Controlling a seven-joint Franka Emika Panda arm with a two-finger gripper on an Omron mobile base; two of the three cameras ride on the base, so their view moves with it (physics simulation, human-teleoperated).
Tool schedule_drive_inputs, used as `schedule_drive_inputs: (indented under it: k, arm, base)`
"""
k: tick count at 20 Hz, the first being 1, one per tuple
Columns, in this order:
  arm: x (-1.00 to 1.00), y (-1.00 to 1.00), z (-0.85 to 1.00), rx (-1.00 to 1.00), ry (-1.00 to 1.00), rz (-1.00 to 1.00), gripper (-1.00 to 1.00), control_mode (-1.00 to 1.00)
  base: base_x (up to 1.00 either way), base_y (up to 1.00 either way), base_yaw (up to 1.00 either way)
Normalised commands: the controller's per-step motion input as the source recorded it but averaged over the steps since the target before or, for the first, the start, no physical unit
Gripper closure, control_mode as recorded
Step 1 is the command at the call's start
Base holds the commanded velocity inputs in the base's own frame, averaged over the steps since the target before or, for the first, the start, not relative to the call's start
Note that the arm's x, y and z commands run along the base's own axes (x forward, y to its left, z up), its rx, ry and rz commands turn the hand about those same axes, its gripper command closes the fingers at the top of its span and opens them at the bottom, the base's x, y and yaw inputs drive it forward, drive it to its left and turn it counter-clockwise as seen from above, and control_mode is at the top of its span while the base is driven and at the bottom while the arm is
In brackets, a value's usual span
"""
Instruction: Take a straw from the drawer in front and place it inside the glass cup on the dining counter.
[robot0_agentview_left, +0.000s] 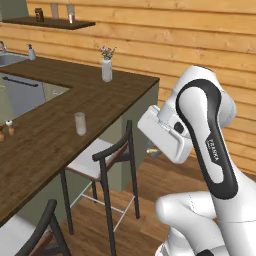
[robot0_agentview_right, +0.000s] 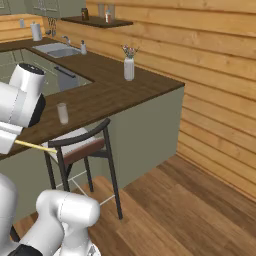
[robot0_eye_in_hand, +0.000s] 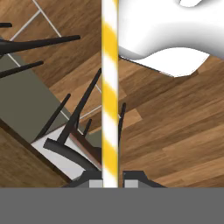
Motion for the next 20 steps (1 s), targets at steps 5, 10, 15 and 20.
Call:
schedule_drive_inputs:
  k: [5, 10, 15, 20]
  arm:
    - [0.00, 0.00, 0.00, 0.00, 0.00, 0.00, 1.00, 1.00]
    - [0.00, 0.00, 0.00, 0.00, 0.00, 0.00, 1.00, 1.00]
    - [0.00, 0.00, 0.00, 0.00, 0.00, 0.00, 1.00, 1.00]
    - [0.00, 0.00, 0.00, 0.00, 0.00, 0.00, 1.00, 1.00]
  base:
    - [0.86, -0.40, 0.58]
    - [0.74, -0.18, 0.54]
    - [0.48, -0.06, 0.55]
    - [0.46, -0.29, 0.50]
